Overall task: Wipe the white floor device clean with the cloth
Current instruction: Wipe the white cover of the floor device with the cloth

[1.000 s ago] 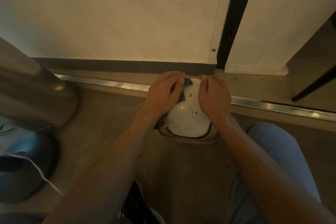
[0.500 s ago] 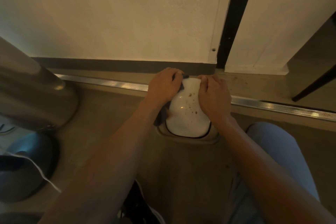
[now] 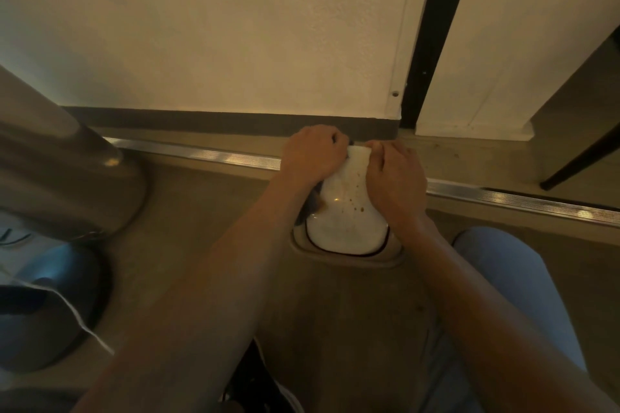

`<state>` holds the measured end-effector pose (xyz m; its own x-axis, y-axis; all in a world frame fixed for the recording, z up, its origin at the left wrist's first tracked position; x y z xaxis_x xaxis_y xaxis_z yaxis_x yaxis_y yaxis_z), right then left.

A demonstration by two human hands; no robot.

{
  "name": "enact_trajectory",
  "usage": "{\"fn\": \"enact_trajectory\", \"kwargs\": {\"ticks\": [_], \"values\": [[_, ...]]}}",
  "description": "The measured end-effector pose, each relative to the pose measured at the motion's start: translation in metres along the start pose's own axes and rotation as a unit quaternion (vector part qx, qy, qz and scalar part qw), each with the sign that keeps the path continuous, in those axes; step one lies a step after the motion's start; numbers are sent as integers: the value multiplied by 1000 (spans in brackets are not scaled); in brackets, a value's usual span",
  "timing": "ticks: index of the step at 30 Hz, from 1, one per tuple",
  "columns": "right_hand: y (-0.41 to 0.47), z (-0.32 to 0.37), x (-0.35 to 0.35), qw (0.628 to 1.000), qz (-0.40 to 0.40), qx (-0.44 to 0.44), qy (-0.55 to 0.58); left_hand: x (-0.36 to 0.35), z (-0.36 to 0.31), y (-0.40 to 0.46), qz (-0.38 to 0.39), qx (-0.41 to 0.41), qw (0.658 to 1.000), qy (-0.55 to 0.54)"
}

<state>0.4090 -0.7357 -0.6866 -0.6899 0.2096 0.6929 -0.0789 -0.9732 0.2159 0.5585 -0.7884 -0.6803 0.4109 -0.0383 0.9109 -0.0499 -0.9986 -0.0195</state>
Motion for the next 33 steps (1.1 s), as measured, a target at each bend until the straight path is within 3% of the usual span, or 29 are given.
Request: {"fn": "enact_trajectory", "kwargs": {"ticks": [5,6,8,10,11,14,17,19,21,24,26,28,31,33], "values": [[-1,0,3,1000,0,-9,-6,4,-11,-28,-68,-192,979,-16],[-2,1,3,1000,2,-10,-4,6,-1,-26,-69,-179,981,-39],[-2,0,1,1000,9,-12,-1,4,18,-11,-31,-72,996,-48],[-1,1,2,1000,5,-8,-4,-3,21,7,36,24,999,-5],[-1,2,2,1000,2,-5,-5,-5,15,11,55,35,998,24],[0,4,4,1000,-6,4,-3,-3,-14,5,24,-39,998,49],[0,2,3,1000,-12,-2,6,6,-22,-30,-90,-176,980,15],[-2,0,2,1000,-9,-18,13,11,-6,-54,-146,-219,964,-34],[-2,-1,2,1000,-6,-20,-5,11,17,-54,-141,-155,974,-81],[0,0,0,1000,3,-12,-6,3,28,-18,-59,0,995,-85],[-1,2,2,1000,0,-8,1,1,14,-2,-6,23,999,-47],[-1,2,4,1000,-5,-2,2,1,-4,-5,-13,-28,999,-14],[-2,3,3,1000,-16,3,10,8,-16,-42,-118,-164,979,-20],[-2,2,2,1000,-16,-7,10,10,-3,-61,-161,-181,969,-51]]}}
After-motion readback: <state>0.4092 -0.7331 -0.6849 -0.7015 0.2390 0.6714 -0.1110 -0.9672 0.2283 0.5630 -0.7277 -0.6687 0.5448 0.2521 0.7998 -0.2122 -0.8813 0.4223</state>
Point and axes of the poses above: each hand's wrist, its own y-axis towards the middle knuckle, its own x-axis out of the back of the hand, z = x × y, the point moved 6 cm from there along y, towards the middle knuckle, and after that the axes turned 1 degree about -z, right-handed, at the moved point
